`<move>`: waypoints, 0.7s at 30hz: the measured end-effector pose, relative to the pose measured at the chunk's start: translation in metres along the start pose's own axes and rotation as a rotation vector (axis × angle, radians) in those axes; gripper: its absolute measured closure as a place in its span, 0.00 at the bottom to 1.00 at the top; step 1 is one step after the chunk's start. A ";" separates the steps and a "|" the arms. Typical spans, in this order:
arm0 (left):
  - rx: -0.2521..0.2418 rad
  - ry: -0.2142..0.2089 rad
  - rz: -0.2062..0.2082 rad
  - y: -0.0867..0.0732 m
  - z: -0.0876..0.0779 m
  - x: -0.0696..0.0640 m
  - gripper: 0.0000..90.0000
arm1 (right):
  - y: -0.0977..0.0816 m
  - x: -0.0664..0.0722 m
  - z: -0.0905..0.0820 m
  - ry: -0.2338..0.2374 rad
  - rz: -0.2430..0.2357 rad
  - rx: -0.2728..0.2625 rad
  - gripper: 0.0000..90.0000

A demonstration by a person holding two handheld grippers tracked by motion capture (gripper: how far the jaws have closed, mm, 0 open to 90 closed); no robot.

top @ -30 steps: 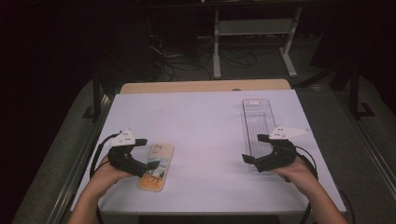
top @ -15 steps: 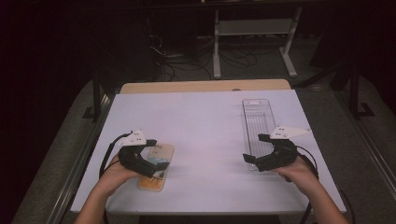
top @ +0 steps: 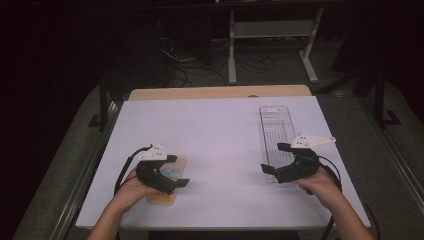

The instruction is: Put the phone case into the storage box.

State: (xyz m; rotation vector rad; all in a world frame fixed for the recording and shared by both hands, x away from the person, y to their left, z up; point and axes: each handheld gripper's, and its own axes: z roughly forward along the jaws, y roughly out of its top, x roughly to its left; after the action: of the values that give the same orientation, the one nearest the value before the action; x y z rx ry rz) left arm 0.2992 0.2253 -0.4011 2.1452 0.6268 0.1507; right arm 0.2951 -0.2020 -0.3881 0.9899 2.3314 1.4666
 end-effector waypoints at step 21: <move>0.070 -0.044 -0.046 -0.015 0.012 -0.002 0.62 | 0.000 0.001 0.002 -0.001 -0.004 0.008 0.01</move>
State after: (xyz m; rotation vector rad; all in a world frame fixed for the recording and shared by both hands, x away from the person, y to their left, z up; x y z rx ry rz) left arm 0.2955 0.2232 -0.4194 2.1930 0.6646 0.0573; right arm 0.2953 -0.2006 -0.3891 0.9866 2.3393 1.4558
